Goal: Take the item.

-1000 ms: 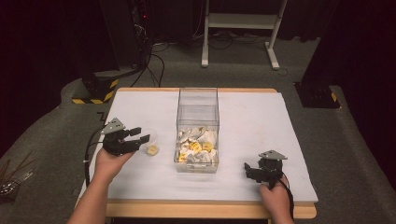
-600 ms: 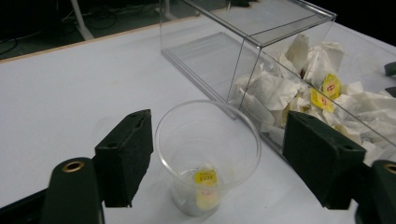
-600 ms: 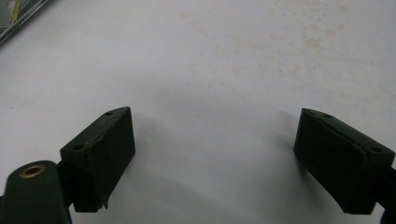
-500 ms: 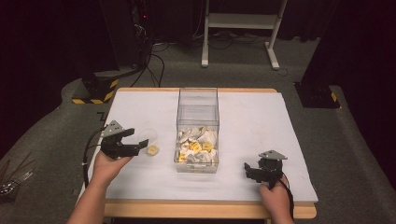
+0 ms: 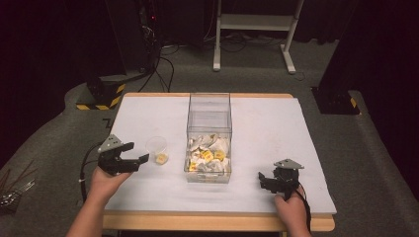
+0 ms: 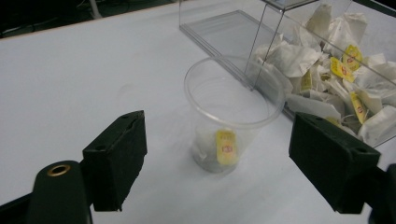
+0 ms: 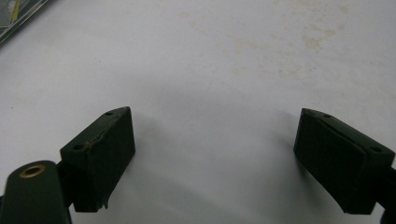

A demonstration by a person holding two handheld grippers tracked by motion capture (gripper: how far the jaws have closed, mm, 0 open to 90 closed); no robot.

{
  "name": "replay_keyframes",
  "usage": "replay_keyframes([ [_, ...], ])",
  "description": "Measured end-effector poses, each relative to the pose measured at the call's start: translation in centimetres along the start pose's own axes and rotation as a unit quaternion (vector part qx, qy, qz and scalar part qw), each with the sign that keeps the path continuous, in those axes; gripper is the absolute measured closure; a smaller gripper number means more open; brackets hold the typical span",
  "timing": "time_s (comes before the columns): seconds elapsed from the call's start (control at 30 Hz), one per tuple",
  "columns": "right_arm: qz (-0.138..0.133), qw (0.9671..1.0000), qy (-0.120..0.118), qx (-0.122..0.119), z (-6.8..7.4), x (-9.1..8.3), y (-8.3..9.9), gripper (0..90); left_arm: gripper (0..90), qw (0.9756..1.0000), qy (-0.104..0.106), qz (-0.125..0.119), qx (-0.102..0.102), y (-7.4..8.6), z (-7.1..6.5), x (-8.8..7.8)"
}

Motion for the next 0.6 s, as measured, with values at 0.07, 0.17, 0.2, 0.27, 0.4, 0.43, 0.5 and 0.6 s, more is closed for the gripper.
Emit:
replay_keyframes([
  [0.07,0.0,1.0,0.0,0.0,0.0,0.0,0.0,12.4,19.8,1.0,0.0,0.004,-0.004,0.6,0.1,-0.1],
  [0.17,0.0,1.0,0.0,0.0,0.0,0.0,0.0,12.4,19.8,0.9999,-0.004,0.012,-0.006,1.6,0.4,0.0],
  [0.2,0.0,1.0,0.0,0.001,0.0,0.0,0.0,12.4,19.8,0.9998,-0.003,0.015,-0.01,2.0,0.5,0.0],
  [0.27,0.0,1.0,0.0,0.001,0.0,0.0,0.0,12.4,19.9,0.9997,-0.005,0.02,-0.014,2.7,0.7,0.1],
  [0.4,0.0,1.0,0.0,0.001,0.0,0.0,0.0,12.4,20.0,0.9991,-0.007,0.038,-0.017,4.3,0.9,0.5],
  [0.43,0.0,1.0,0.0,0.001,0.0,0.0,0.0,12.4,20.0,0.999,-0.007,0.041,-0.018,4.6,1.0,0.6],
  [0.5,0.0,1.0,0.0,0.0,0.0,0.0,0.0,12.4,20.0,0.9986,-0.009,0.049,-0.019,5.5,1.1,0.8],
  [0.6,0.0,1.0,0.0,0.001,0.0,0.0,0.0,12.4,20.0,0.9976,-0.012,0.067,-0.015,6.5,1.0,1.3],
])
Point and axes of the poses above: each handheld gripper's, and its own axes: x roughly forward along the jaws, y roughly out of its underside, z roughly to its left, the point moved 4 cm from there along x, roughly forward along the jaws, and after that the axes turned 3 degrees about y, right-handed, at the moved point
